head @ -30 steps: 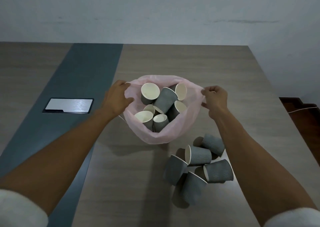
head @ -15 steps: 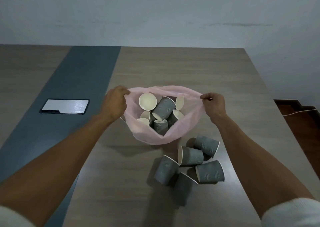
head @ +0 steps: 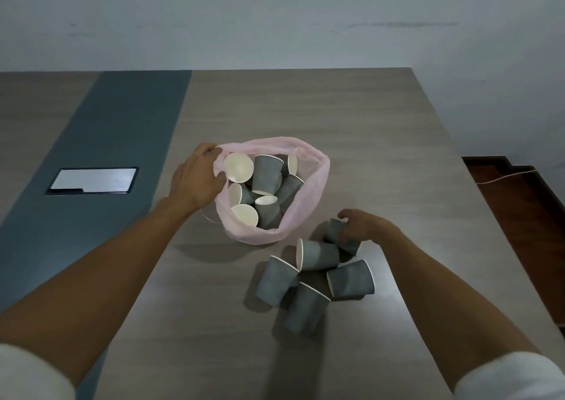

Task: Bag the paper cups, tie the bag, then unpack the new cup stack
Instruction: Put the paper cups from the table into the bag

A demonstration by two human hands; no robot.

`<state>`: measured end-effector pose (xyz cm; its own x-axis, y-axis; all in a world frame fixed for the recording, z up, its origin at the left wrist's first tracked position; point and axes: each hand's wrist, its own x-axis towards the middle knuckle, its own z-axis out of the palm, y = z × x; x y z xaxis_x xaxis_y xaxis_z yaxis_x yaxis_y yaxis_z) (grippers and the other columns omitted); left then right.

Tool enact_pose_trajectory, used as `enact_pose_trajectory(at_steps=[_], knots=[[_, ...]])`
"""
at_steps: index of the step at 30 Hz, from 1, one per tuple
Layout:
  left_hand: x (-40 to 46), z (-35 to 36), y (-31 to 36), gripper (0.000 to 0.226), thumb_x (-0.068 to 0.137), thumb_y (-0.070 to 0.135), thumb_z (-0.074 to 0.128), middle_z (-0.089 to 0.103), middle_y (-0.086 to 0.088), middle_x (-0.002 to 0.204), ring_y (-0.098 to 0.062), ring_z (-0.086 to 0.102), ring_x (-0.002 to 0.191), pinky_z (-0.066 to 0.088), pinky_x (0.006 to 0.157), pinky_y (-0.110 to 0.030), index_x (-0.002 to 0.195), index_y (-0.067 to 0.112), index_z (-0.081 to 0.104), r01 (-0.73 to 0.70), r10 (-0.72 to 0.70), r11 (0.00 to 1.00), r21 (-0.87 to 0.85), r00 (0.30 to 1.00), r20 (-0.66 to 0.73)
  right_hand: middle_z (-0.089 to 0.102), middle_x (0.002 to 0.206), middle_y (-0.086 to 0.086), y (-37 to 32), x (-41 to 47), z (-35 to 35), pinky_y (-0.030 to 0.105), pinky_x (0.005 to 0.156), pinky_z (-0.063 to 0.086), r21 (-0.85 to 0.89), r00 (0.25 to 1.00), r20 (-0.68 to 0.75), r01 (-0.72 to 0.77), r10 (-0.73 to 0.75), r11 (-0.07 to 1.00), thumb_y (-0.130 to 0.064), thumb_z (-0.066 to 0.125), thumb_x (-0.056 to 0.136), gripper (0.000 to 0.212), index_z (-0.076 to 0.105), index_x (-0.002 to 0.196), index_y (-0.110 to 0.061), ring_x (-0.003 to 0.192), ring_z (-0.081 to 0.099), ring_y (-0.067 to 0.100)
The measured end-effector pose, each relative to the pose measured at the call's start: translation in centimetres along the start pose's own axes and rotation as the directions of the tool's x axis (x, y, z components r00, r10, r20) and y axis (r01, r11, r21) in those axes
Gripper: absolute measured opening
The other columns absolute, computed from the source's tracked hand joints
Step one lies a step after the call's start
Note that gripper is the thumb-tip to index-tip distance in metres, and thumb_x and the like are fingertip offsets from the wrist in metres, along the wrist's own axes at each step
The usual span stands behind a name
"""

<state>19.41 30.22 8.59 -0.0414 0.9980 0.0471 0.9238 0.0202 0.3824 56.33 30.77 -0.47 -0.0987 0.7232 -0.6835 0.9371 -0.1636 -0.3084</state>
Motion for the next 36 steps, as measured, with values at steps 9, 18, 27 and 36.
enact_pose_trajectory(at_steps=[9, 18, 27, 36], knots=[[-1.4, -1.1, -0.5, 0.083, 0.080, 0.016, 0.071, 0.025, 0.004, 0.159, -0.031, 0.051, 0.129, 0.042, 0.103, -0.044, 0.154, 0.017, 0.031, 0.018, -0.011, 0.999, -0.033, 0.979, 0.204, 0.060, 0.121, 0.017, -4.9, -1.6, -5.2, 0.043, 0.083, 0.058, 0.480, 0.830, -0.546, 0.194, 0.118, 0.856, -0.045, 0.074, 0.071, 0.067, 0.056, 0.125, -0.011, 0.102, 0.063, 0.032], [-1.4, -1.8, -1.0, 0.084, 0.082, 0.012, 0.070, 0.022, 0.003, 0.160, -0.029, 0.046, 0.133, 0.047, 0.102, -0.042, 0.155, 0.018, 0.029, -0.007, 0.036, 0.990, -0.141, 0.977, 0.210, 0.059, 0.126, -0.002, -16.8, -2.8, 0.9, 0.039, 0.093, 0.056, 0.431, 0.840, -0.347, 0.537, -0.417, 0.725, -0.037, 0.082, 0.076, 0.076, 0.045, 0.140, -0.025, 0.107, 0.062, 0.017], [-1.3, -0.8, -1.7, 0.088, 0.085, 0.012, 0.066, 0.015, 0.004, 0.165, -0.032, 0.044, 0.137, 0.038, 0.110, -0.044, 0.159, 0.014, 0.020, 0.005, 0.011, 0.995, -0.096, 0.986, 0.166, 0.075, 0.088, 0.008, -11.9, -4.7, -0.1, 0.024, 0.052, 0.048, -0.048, 0.933, 0.188, 0.320, -0.306, 0.946, -0.001, 0.058, 0.081, 0.026, 0.076, 0.091, -0.018, 0.064, 0.068, 0.018], [-1.6, -0.4, -1.7, 0.087, 0.085, 0.013, 0.066, 0.013, 0.006, 0.165, -0.032, 0.046, 0.135, 0.038, 0.108, -0.042, 0.159, 0.016, 0.020, 0.001, 0.016, 0.994, -0.106, 0.986, 0.164, 0.064, 0.127, 0.006, -9.3, -4.5, 4.2, 0.039, 0.093, 0.054, -0.615, 0.953, 0.087, 0.281, -0.291, 0.737, -0.015, 0.065, 0.091, 0.030, 0.067, 0.121, -0.022, 0.113, 0.064, 0.028]])
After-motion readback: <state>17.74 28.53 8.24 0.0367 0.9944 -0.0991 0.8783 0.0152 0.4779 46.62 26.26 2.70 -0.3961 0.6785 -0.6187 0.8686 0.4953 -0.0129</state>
